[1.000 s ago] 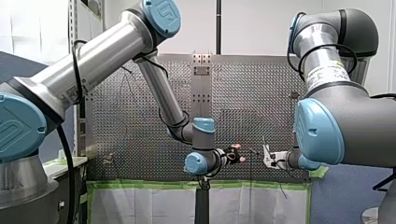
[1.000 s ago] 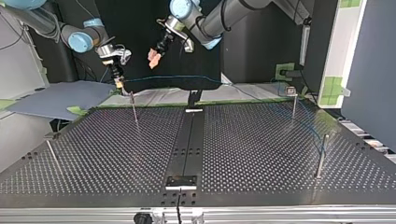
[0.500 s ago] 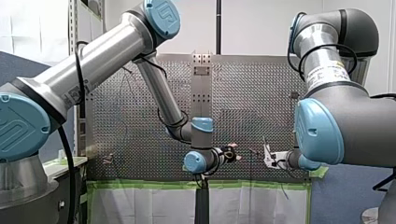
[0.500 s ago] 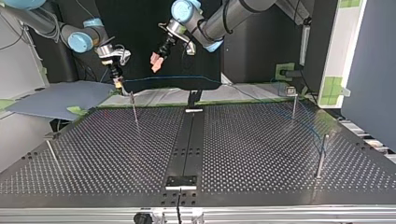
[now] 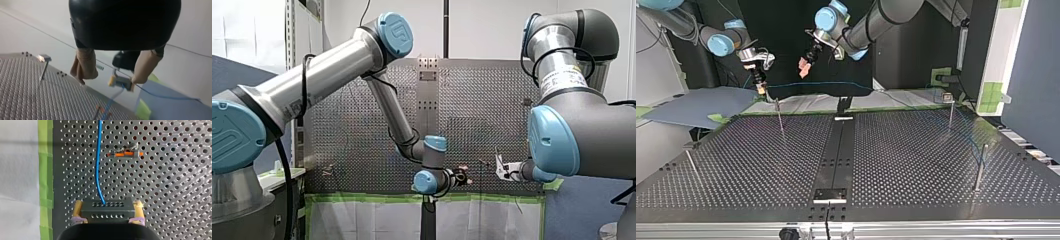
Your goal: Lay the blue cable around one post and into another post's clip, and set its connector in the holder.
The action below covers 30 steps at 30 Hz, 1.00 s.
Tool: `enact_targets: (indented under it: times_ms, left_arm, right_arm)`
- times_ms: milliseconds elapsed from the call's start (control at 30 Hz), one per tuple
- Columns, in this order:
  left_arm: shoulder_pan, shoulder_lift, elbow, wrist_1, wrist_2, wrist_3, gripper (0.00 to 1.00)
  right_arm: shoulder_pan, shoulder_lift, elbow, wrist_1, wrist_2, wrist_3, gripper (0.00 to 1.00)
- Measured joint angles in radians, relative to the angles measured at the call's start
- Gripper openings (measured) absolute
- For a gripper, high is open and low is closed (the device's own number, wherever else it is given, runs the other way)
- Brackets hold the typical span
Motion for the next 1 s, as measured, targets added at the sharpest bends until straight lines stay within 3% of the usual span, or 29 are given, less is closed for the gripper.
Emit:
enact_targets:
  times_ms: [267,500,767,1000]
  left_arm:
    - [0.005,-0.067,0.085,-0.071,-0.074,0.055,1.00]
    - [-0.008,-0.073,0.153,-0.068,-0.146,0.089,1.00]
    - [-0.016,-0.074,0.177,-0.082,-0.213,0.116,1.00]
    - [-0.014,-0.075,0.196,-0.128,-0.284,0.178,1.00]
  right_arm:
    - [0.003,0.000,0.000,0.001,-0.002,-0.006,0.00]
    - [0.004,0.000,0.000,0.003,-0.002,-0.007,0.00]
    - [0.004,0.000,0.000,0.004,-0.002,-0.008,0.00]
    - [0.004,0.000,0.000,0.006,-0.001,-0.009,0.00]
